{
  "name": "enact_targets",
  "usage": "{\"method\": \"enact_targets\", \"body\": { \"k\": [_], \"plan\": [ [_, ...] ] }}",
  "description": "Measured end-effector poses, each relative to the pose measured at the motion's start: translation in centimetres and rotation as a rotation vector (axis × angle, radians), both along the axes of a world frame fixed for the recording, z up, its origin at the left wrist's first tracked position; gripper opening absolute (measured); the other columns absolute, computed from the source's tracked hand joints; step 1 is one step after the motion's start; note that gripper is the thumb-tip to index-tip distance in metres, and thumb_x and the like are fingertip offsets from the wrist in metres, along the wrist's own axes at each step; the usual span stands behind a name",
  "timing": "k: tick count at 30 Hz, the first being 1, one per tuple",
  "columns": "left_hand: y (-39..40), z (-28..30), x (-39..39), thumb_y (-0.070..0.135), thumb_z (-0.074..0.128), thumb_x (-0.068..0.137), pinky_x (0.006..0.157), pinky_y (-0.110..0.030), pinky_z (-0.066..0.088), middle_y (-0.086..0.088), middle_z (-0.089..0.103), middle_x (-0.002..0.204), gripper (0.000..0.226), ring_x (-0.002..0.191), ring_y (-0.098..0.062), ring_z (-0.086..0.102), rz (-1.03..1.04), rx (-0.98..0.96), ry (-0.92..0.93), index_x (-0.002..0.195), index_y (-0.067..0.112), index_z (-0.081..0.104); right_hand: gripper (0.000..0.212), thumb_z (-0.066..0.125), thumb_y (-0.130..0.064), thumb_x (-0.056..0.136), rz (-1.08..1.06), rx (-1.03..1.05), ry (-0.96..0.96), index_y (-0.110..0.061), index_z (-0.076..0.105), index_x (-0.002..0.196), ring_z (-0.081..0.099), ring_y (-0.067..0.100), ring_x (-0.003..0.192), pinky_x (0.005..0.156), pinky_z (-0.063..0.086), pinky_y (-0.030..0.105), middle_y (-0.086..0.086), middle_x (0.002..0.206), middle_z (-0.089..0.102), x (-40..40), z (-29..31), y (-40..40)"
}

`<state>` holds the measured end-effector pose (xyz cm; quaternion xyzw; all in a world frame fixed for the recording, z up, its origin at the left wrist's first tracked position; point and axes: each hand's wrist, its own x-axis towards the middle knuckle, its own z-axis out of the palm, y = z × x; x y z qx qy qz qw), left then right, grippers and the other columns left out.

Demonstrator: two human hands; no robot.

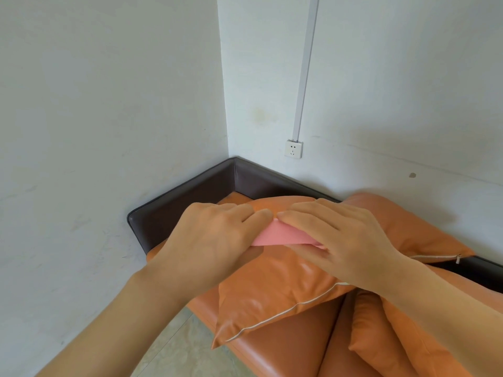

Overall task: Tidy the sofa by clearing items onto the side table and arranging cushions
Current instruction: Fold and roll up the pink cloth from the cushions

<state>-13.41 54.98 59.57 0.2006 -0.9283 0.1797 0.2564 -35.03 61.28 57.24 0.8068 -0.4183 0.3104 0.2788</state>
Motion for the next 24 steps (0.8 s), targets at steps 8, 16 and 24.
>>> {"method": "enact_targets", "body": {
  "k": [8,16,24],
  "plan": [
    [-0.5,-0.1,0.2,0.009,0.086,0.063,0.044,-0.025,0.020,0.005,0.060,0.070,0.036,0.058,-0.017,0.052,0.081,-0.088,0.012,0.095,0.017,0.072,0.037,0.044,-0.030,0.101,0.023,0.128,0.024,-0.006,0.068,0.116,0.061,0.015,0.101,0.092,0.034,0.011,0.002,0.108,0.071,0.3,0.8,-0.6],
    [-0.5,-0.1,1.6,0.028,0.066,0.083,0.046,-0.025,0.022,0.004,0.058,0.067,0.014,0.053,-0.019,0.050,0.063,-0.068,0.078,0.089,0.017,0.071,0.047,0.058,-0.044,0.094,0.011,0.135,-0.069,-0.008,0.062,0.123,0.062,0.017,0.106,0.086,0.044,0.019,0.001,0.119,0.066,1.9,0.3,0.0],
    [-0.2,-0.4,2.5,0.021,0.077,0.065,0.047,-0.025,0.016,0.004,0.046,0.058,0.019,0.047,-0.017,0.044,0.046,-0.047,0.012,0.081,0.020,0.067,0.023,0.058,-0.018,0.093,-0.064,-0.051,0.019,-0.008,0.071,0.109,0.065,0.022,0.083,0.062,0.054,0.036,0.004,0.101,0.070,2.9,-0.7,1.2]
  ]
}}
